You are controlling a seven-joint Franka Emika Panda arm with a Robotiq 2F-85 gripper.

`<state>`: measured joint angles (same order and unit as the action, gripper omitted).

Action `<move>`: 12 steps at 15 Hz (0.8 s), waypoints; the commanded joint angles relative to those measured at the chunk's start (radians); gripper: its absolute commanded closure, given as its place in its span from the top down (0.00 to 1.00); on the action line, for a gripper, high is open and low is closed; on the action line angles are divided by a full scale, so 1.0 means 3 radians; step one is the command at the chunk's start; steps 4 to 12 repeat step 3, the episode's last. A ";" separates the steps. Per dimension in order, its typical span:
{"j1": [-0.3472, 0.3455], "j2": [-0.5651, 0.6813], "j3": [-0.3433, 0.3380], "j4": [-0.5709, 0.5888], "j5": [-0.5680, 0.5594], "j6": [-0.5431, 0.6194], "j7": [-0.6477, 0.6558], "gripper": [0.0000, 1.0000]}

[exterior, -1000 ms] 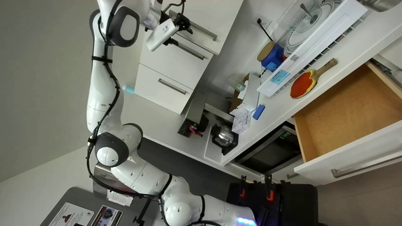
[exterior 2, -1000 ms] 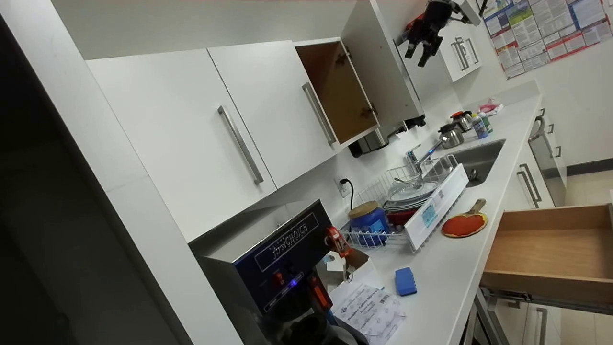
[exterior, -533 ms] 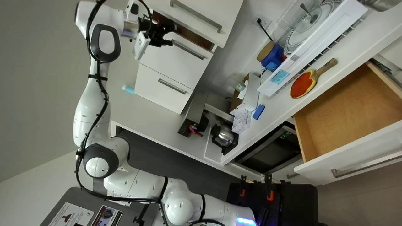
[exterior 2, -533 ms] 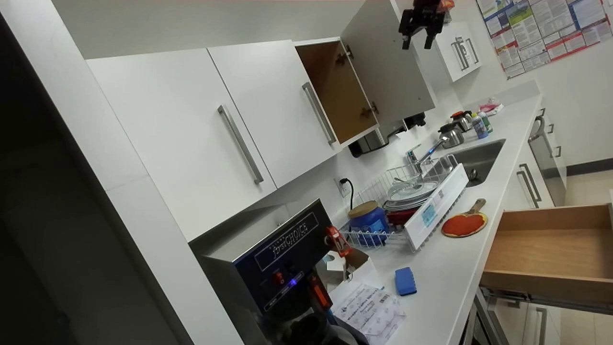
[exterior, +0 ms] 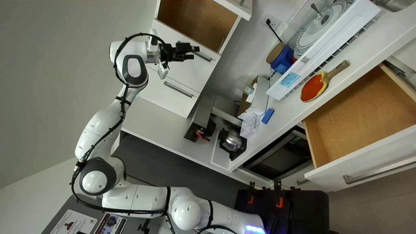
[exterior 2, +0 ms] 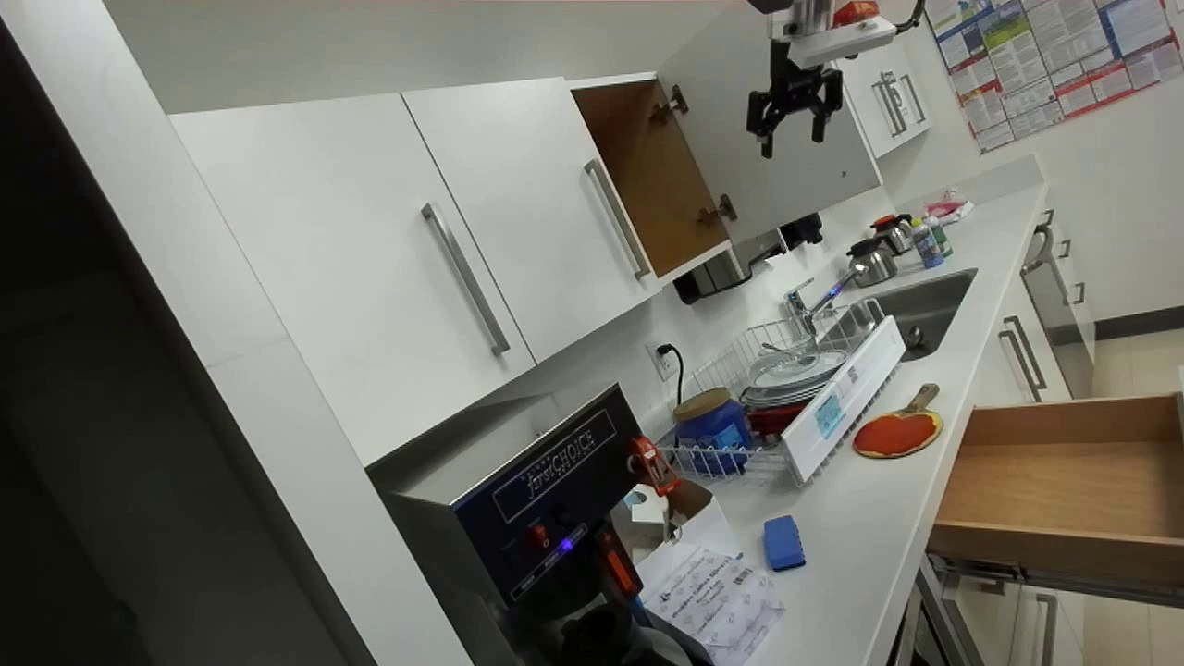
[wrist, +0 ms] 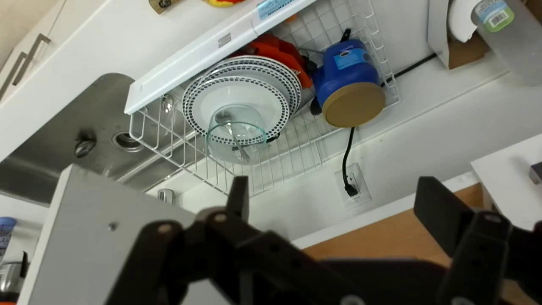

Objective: Open the right file cabinet drawer on top of rack

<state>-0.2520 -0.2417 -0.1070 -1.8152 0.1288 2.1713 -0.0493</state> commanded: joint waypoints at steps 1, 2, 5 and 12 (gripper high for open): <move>0.0114 -0.0210 -0.0035 -0.0487 -0.0179 0.0229 0.0237 1.00; 0.0129 -0.0226 -0.0037 -0.0558 -0.0197 0.0260 0.0254 1.00; 0.0137 -0.0243 -0.0032 -0.0623 -0.0225 0.0308 0.0286 1.00; 0.0137 -0.0243 -0.0032 -0.0623 -0.0225 0.0308 0.0286 1.00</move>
